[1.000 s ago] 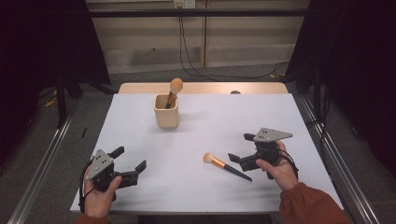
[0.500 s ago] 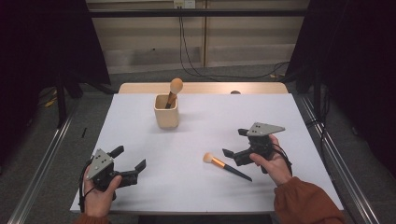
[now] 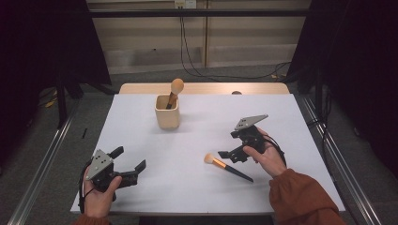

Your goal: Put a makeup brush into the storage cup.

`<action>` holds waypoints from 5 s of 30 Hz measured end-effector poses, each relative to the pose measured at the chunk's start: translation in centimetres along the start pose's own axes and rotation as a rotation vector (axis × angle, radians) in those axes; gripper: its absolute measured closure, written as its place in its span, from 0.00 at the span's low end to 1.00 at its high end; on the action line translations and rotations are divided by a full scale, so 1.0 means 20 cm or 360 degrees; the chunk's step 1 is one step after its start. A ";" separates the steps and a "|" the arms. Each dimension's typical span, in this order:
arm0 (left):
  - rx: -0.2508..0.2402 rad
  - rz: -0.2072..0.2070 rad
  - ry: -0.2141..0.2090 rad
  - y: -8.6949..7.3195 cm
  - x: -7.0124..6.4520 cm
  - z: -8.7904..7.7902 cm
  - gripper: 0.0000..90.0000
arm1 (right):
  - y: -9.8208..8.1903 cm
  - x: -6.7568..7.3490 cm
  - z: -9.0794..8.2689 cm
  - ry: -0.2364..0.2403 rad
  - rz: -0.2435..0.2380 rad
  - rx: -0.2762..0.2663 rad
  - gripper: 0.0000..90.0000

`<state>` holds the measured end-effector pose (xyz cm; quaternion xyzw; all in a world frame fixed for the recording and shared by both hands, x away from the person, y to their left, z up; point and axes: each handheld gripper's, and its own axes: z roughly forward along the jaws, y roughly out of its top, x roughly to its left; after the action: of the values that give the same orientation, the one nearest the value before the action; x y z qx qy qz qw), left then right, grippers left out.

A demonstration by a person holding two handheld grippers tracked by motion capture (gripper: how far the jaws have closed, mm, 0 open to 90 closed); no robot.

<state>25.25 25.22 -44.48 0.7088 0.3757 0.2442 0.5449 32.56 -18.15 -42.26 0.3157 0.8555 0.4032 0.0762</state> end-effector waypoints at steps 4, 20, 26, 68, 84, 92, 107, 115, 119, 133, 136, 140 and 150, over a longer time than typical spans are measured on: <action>0.0008 0.0004 -0.0014 0.00 0.00 0.00 0.04 | 0.02 -0.01 0.02 0.0043 -0.0007 0.0122 0.07; 0.0026 0.0000 -0.0008 0.00 0.00 0.01 0.04 | 0.04 0.01 0.11 0.0225 -0.0059 0.0604 0.08; 0.0031 -0.0002 -0.0004 0.00 0.00 0.01 0.04 | 0.05 0.02 0.14 0.0192 -0.0101 0.0728 0.09; 0.0061 0.0033 -0.0020 -0.01 -0.01 0.02 0.04 | 0.04 0.15 0.26 0.0019 -0.0360 0.1168 0.79; 0.0064 0.0035 -0.0020 -0.01 -0.01 0.01 0.04 | 0.02 0.11 0.23 0.0059 -0.0294 0.1097 0.84; 0.0044 0.0048 -0.0027 0.00 -0.02 0.01 0.04 | 0.04 0.05 0.14 0.0051 -0.0178 0.0963 0.84; 0.0055 0.0052 -0.0019 -0.01 -0.01 0.01 0.04 | 0.03 -0.03 0.04 0.0097 0.0036 0.0629 0.84; 0.0055 0.0044 -0.0018 -0.01 -0.01 0.01 0.04 | 0.01 -0.04 -0.02 0.0103 0.0094 0.0424 0.84; 0.0053 0.0040 -0.0015 -0.01 -0.01 0.01 0.04 | 0.00 -0.04 -0.04 0.0109 0.0088 0.0325 0.84; 0.0056 0.0035 -0.0021 -0.01 -0.02 0.01 0.04 | -0.05 -0.03 -0.04 0.0090 0.0120 0.0071 0.84; 0.0058 0.0034 -0.0022 -0.01 -0.02 0.01 0.04 | -0.06 -0.03 -0.05 0.0082 0.0105 -0.0003 0.84; 0.0058 0.0030 -0.0028 -0.01 -0.01 0.01 0.04 | -0.06 -0.02 -0.05 0.0086 0.0085 -0.0086 0.84; 0.0067 0.0049 -0.0041 -0.01 -0.01 0.01 0.04 | -0.09 -0.01 -0.07 0.0109 0.0039 -0.0322 0.84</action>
<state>25.21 24.88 -44.74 0.7289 0.3627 0.2355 0.5307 31.29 -19.99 -42.63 0.3028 0.8086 0.4990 0.0736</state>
